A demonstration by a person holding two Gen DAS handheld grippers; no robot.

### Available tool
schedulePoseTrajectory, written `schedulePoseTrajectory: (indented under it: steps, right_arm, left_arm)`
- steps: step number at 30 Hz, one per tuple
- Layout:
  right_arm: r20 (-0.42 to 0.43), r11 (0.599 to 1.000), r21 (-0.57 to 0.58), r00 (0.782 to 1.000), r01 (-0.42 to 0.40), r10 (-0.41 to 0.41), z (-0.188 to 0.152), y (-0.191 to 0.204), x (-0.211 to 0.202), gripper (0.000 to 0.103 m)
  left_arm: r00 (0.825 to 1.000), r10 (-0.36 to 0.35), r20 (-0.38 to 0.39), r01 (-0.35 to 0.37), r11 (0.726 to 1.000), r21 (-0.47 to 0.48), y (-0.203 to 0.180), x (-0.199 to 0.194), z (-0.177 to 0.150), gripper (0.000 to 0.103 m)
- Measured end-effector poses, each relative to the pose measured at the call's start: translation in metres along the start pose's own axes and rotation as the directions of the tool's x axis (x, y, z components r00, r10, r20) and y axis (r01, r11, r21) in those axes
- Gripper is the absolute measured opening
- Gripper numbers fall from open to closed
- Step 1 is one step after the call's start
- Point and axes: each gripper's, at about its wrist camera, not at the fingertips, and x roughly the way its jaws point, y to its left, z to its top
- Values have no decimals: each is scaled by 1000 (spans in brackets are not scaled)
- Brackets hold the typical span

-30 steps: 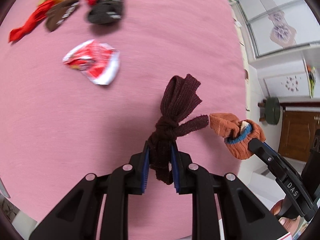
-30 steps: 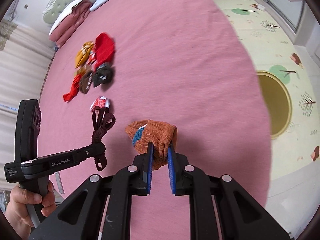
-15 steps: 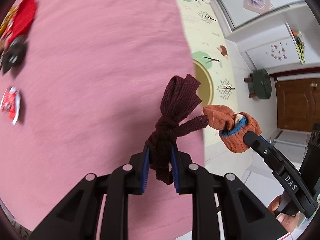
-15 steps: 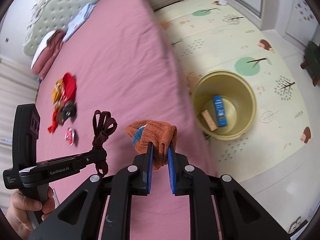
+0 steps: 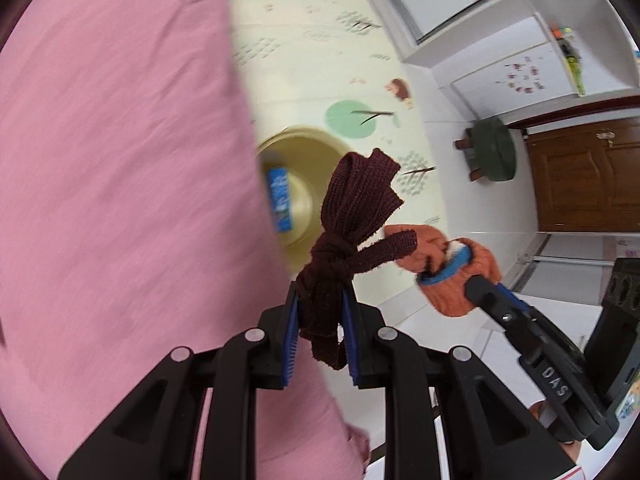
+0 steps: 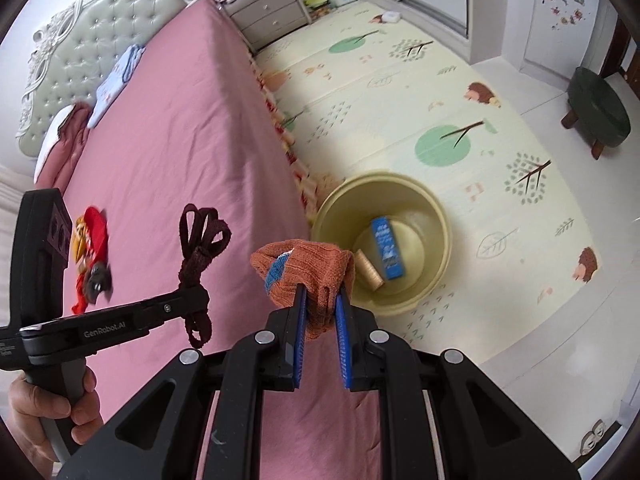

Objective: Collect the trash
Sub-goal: 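Carry both cloth items over the yellow bin and open both tools, then move both open tools back to the pile on the bed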

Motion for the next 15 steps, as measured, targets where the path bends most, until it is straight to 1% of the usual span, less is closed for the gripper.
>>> schedulePoseTrajectory:
  steps: [1, 2, 3, 4, 5, 6, 10, 13, 15]
  right_arm:
    - [15, 1000, 6, 1000, 13, -13, 5, -2, -2, 20]
    - [36, 999, 21, 999, 38, -39, 11, -6, -6, 30]
    - [49, 998, 36, 997, 57, -59, 15, -9, -9, 44]
    - [61, 997, 47, 996, 64, -66, 20, -12, -11, 48]
    - [74, 996, 54, 995, 66, -70, 24, -14, -14, 48]
    - [82, 996, 55, 994, 68, -72, 27, -15, -16, 48]
    - [87, 996, 53, 994, 67, -72, 32, -15, -18, 48]
    - [78, 998, 39, 995, 59, -61, 29, -7, -17, 48]
    - [68, 998, 21, 996, 54, -55, 27, 2, -14, 48]
  left_arm:
    - [1000, -4, 10, 4, 1000, 14, -6, 0, 5, 26]
    - [1000, -9, 23, 9, 1000, 30, -13, -2, 11, 34]
    - [999, -16, 35, 14, 999, 46, -19, -5, 15, 43]
    - [999, -12, 45, 10, 998, 60, -23, -7, 18, 50]
    - [998, 4, 62, -8, 997, 74, -27, -10, 21, 64]
    - [997, 20, 79, -26, 996, 82, -29, -13, 23, 71]
    - [996, 25, 82, -32, 995, 90, -27, -19, 24, 71]
    - [996, 41, 82, -48, 995, 87, -18, -25, 19, 71]
    - [996, 39, 80, -46, 996, 78, -12, -29, 17, 71]
